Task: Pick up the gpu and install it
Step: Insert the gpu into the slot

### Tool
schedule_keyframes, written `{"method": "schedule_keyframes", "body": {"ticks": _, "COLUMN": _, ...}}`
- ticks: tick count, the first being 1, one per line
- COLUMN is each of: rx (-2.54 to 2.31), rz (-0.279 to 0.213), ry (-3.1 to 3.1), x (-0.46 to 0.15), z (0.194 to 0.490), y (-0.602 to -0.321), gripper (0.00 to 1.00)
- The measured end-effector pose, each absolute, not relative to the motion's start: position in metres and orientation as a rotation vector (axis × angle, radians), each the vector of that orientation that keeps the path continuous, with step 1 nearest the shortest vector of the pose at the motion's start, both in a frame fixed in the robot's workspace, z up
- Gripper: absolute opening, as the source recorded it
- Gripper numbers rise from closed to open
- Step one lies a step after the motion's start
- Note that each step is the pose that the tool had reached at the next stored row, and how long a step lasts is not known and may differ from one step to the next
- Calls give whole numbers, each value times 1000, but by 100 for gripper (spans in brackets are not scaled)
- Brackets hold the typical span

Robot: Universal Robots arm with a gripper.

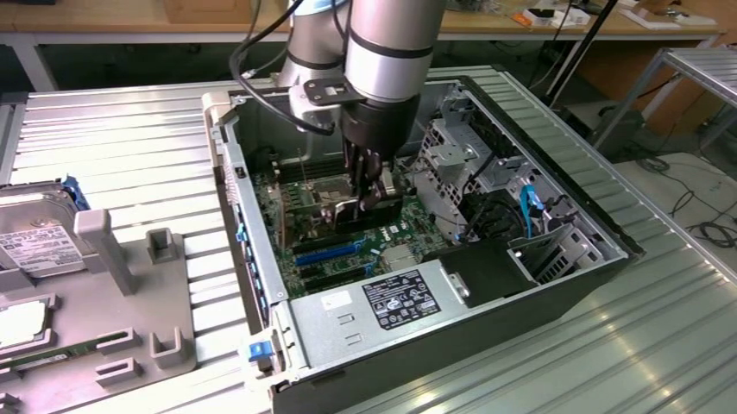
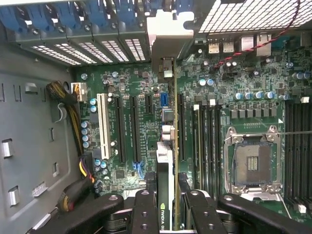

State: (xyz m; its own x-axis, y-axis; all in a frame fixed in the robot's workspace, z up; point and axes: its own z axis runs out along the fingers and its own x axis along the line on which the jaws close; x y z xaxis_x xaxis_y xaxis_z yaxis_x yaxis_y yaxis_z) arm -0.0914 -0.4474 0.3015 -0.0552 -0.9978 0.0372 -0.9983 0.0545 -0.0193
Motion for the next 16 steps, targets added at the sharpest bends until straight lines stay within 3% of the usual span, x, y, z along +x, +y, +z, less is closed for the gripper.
{"method": "schedule_keyframes", "body": {"ticks": 16, "rx": 2151, "rz": 65, "ry": -2273, "x": -109, "z": 273, "y": -450, "gripper": 27}}
